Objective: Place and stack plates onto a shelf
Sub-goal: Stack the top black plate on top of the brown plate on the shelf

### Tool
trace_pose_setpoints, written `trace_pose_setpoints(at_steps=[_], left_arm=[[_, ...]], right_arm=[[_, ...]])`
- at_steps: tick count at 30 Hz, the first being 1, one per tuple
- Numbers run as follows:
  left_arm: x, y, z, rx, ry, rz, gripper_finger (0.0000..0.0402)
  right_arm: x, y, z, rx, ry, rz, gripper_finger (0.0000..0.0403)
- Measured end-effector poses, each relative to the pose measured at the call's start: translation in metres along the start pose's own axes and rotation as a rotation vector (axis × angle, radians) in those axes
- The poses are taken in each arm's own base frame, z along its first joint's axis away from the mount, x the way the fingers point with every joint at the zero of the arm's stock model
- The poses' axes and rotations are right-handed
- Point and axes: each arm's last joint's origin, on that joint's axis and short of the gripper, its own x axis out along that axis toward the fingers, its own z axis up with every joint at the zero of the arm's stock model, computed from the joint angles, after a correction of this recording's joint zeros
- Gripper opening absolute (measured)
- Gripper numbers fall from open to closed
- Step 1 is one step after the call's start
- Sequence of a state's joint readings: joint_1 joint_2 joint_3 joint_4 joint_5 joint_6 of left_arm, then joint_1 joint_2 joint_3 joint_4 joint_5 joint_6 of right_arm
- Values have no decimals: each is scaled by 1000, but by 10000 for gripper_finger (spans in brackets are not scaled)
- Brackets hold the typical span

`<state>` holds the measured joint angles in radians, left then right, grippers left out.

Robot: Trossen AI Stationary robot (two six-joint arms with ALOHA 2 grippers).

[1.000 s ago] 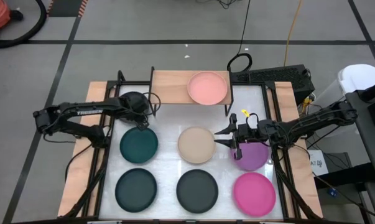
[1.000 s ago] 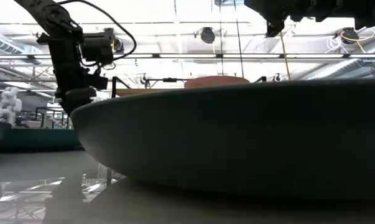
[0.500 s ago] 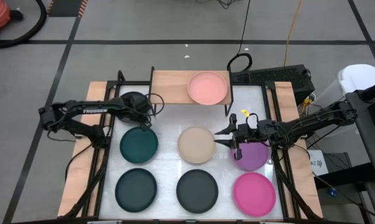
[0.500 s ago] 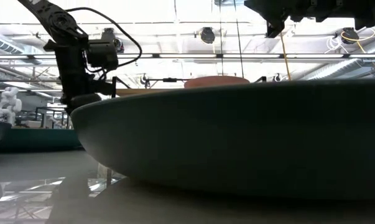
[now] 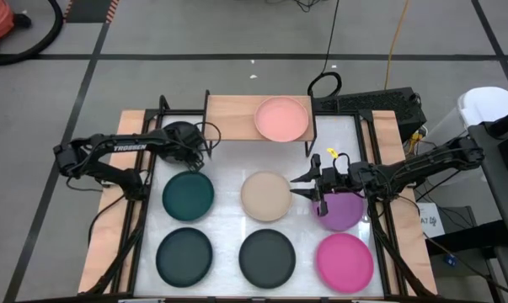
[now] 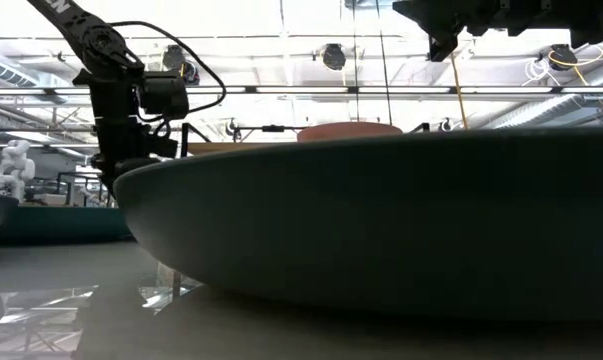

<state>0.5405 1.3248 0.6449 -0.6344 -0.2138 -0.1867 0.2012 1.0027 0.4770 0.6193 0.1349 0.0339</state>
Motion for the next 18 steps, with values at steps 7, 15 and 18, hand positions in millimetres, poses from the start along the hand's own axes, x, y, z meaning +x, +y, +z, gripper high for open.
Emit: trace_pose_setpoints(at_steps=[7,15,18], left_arm=[[3,2,-5,-15,28,8,201],[17,4,-25,-26,73,16,127],[15,3,-23,-12,62,20,83]], right_arm=[[0,0,0,0,0,0,116],[0,0,0,0,-1,0,116],[0,0,0,0,-2,-11,116]])
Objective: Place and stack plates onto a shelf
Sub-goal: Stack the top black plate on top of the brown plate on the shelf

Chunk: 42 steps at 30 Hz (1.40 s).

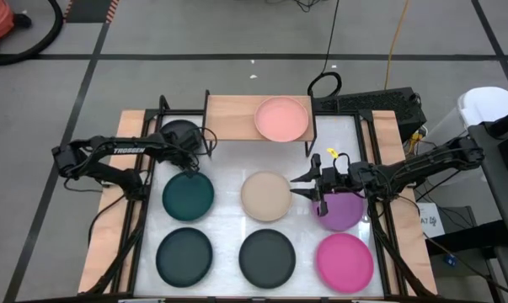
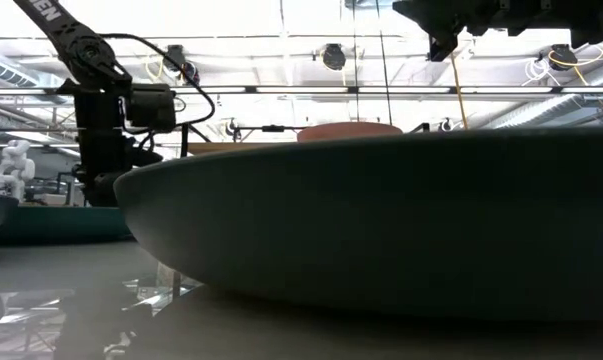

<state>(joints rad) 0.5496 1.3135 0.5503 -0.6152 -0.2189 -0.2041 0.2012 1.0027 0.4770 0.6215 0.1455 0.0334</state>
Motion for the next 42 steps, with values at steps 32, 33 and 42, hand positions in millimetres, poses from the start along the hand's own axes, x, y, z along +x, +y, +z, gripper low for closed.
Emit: trace_pose_setpoints(at_steps=[32,33,42], left_arm=[[-159,18,54,31,-394,157,12],[-164,18,58,28,-413,168,12],[-198,-25,105,304,-546,177,12]], right_arm=[[0,-1,1,-12,-11,-28,116],[0,-1,2,-11,-17,-42,116],[0,-2,5,-46,-49,-68,116]])
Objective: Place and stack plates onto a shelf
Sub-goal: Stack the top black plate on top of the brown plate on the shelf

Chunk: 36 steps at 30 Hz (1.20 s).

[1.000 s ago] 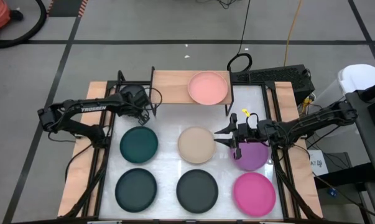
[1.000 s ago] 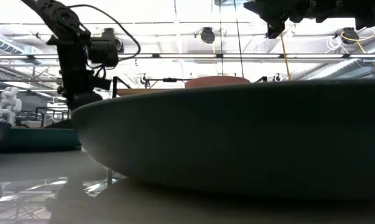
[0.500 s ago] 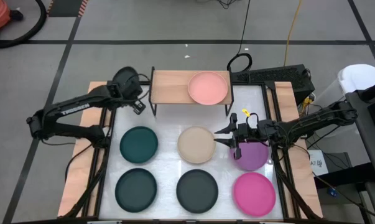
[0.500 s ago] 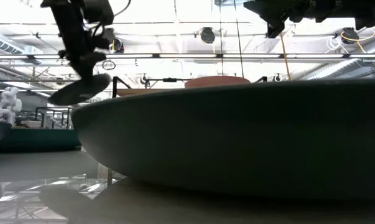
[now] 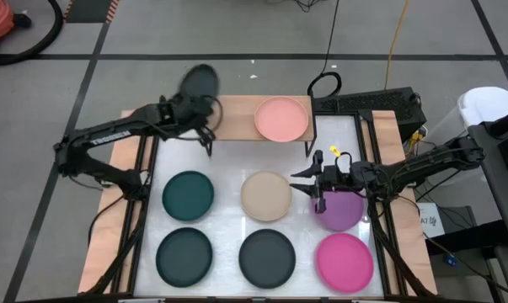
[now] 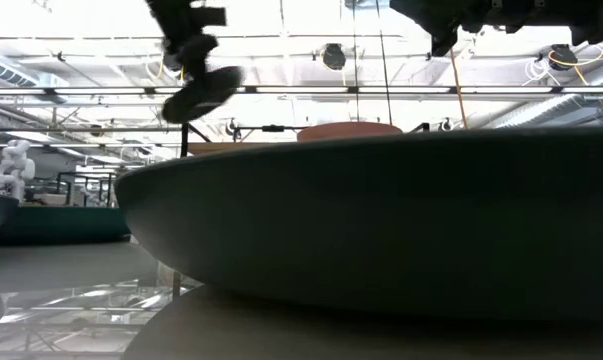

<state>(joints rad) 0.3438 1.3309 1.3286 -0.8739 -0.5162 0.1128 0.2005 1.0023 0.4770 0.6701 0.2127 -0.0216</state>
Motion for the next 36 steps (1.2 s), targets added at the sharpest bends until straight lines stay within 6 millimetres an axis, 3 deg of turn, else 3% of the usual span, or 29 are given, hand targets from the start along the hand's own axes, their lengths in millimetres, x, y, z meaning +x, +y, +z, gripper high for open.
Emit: trace_pose_setpoints(at_steps=[5,9,15,22,27,36], left_arm=[[9,-30,34,143,-41,-54,12],[23,-55,54,250,-93,-40,12],[38,-88,77,460,-157,-40,12],[44,-121,95,715,-253,-78,18],[60,-130,97,781,-260,-106,20],[83,-126,95,863,-247,-158,22]], right_arm=[[-2,-1,4,-57,-22,-1,116],[-15,-3,19,-77,-91,-3,116],[-43,-9,42,-57,-185,-8,116],[-58,-8,46,-53,-176,25,116],[-58,-3,44,-60,-152,57,116],[-59,-2,45,-90,-161,65,116]])
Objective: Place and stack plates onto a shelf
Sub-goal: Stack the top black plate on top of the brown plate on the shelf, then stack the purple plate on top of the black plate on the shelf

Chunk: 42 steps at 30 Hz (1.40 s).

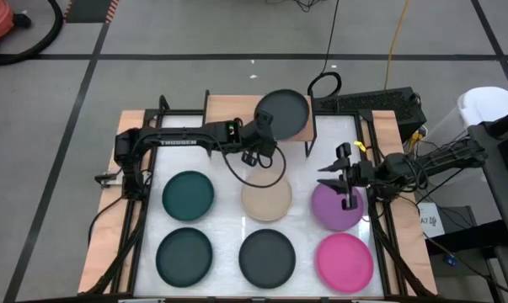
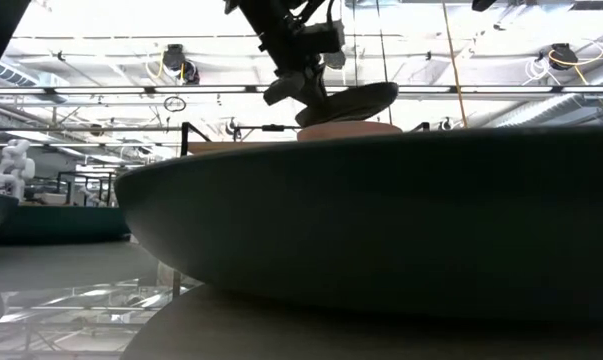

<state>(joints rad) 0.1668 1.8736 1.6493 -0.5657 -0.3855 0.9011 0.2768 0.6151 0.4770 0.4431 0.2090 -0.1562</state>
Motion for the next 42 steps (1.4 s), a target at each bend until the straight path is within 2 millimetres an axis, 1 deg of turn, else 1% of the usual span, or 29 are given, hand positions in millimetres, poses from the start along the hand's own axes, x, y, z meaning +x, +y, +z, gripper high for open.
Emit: trace_pose_setpoints(at_steps=[4,6,14,18,20,22,25,28,33,37,40,42], left_arm=[[1,-1,-2,-8,11,-13,25],[2,0,-3,-15,14,-13,35],[2,2,-2,-32,10,16,115],[-3,2,-1,-28,87,90,141],[-14,3,2,-59,111,140,147],[-31,6,5,-118,93,173,149],[-59,13,3,-201,39,178,149],[-84,18,-1,-287,-41,142,149],[-133,23,-16,-458,-127,115,149],[-163,14,-34,-618,-222,129,146],[-172,-5,-46,-703,-303,142,134],[-172,-25,-55,-733,-356,139,126]], right_arm=[[0,0,0,-16,0,-2,116],[0,0,0,-20,0,-2,116],[0,0,0,-20,1,-3,116],[0,0,-1,-17,8,-2,116],[1,0,-2,-11,16,-1,116],[2,1,-3,-11,24,0,116],[3,1,-5,-14,32,1,116],[4,2,-6,-15,36,2,116],[8,3,-10,-4,65,9,116],[16,7,-23,-24,142,20,116],[22,9,-32,-34,187,20,116],[26,10,-35,-27,190,10,116]])
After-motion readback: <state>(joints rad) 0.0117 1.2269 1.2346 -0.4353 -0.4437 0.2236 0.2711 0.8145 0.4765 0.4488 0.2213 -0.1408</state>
